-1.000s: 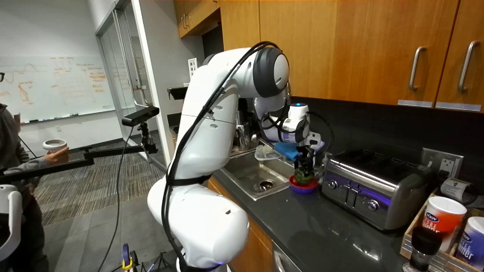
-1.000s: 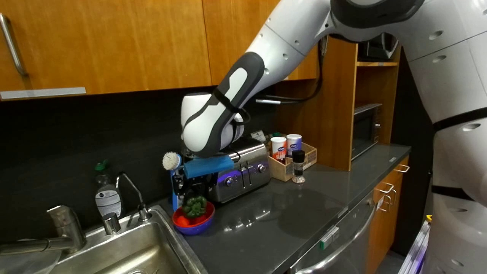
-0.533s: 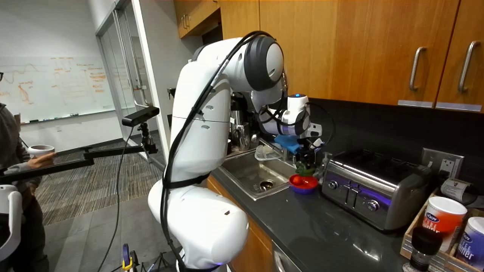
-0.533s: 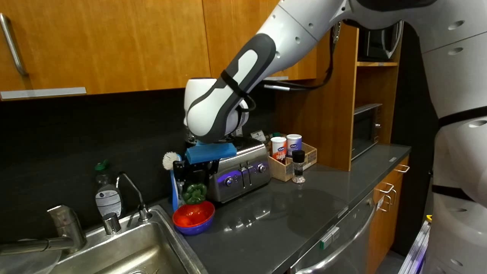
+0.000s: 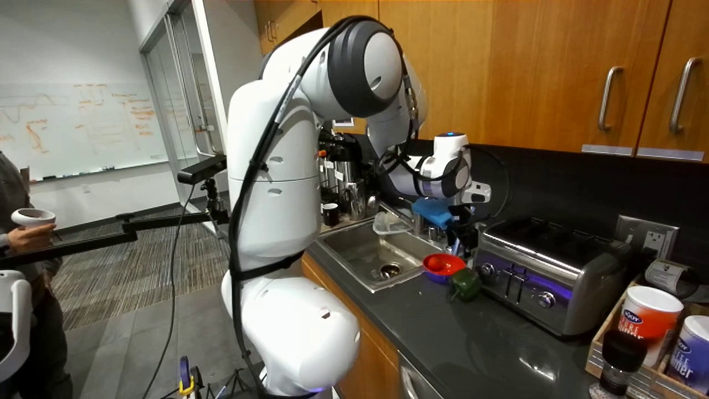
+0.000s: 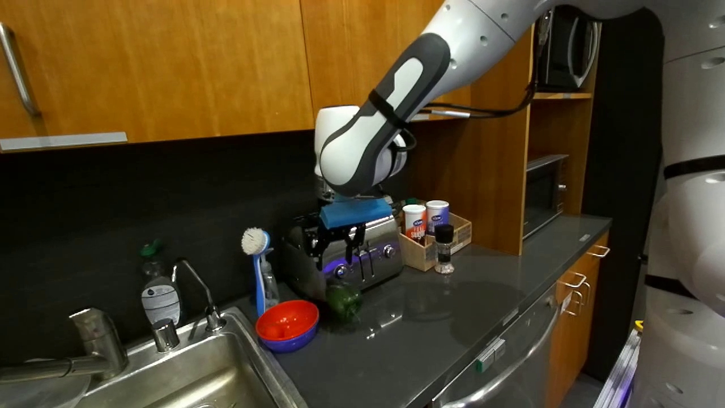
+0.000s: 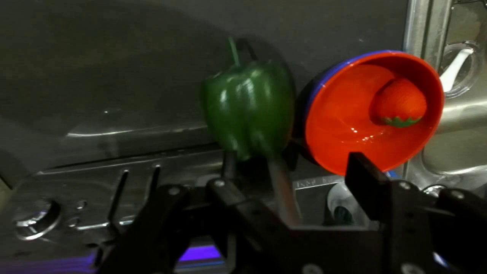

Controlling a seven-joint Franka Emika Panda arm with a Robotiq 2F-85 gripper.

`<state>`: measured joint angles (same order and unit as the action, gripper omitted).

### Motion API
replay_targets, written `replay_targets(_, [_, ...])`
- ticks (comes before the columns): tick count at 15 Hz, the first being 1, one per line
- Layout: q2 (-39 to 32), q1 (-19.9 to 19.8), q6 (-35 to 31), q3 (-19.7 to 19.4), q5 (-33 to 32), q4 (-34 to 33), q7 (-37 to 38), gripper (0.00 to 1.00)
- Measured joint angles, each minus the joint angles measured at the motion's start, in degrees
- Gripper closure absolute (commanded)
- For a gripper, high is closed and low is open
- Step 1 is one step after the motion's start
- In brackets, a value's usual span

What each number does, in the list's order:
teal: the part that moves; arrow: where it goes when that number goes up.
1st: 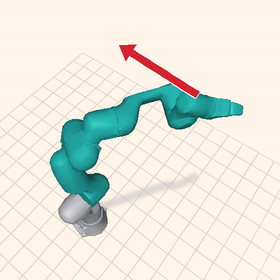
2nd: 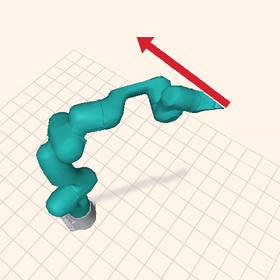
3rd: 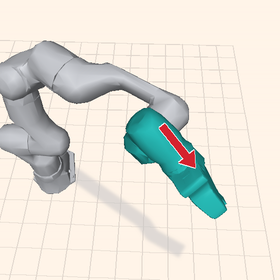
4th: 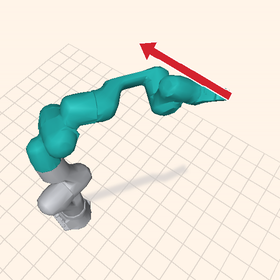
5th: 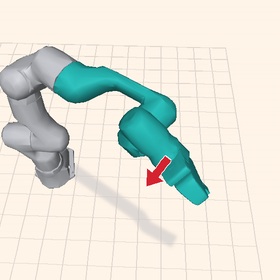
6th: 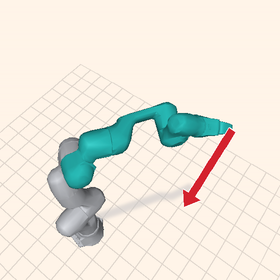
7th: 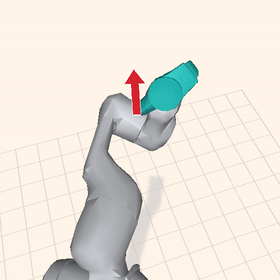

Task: Put the bell pepper on the counter

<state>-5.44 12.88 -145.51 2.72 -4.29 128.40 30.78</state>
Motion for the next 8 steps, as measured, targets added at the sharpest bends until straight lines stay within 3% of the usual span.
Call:
replay_targets(4, [4.86,-2.06,3.88,0.14,-0.06,4.21,-0.55,0.50])
replay_targets(5, [5.93,-2.44,4.69,0.19,-0.06,5.10,-0.56,0.22])
replay_targets(6, [6.93,-2.82,5.47,0.24,-0.03,5.92,-0.61,0.06])
replay_targets(8, [8.48,-3.58,7.11,0.50,0.08,7.24,-0.70,0.05])
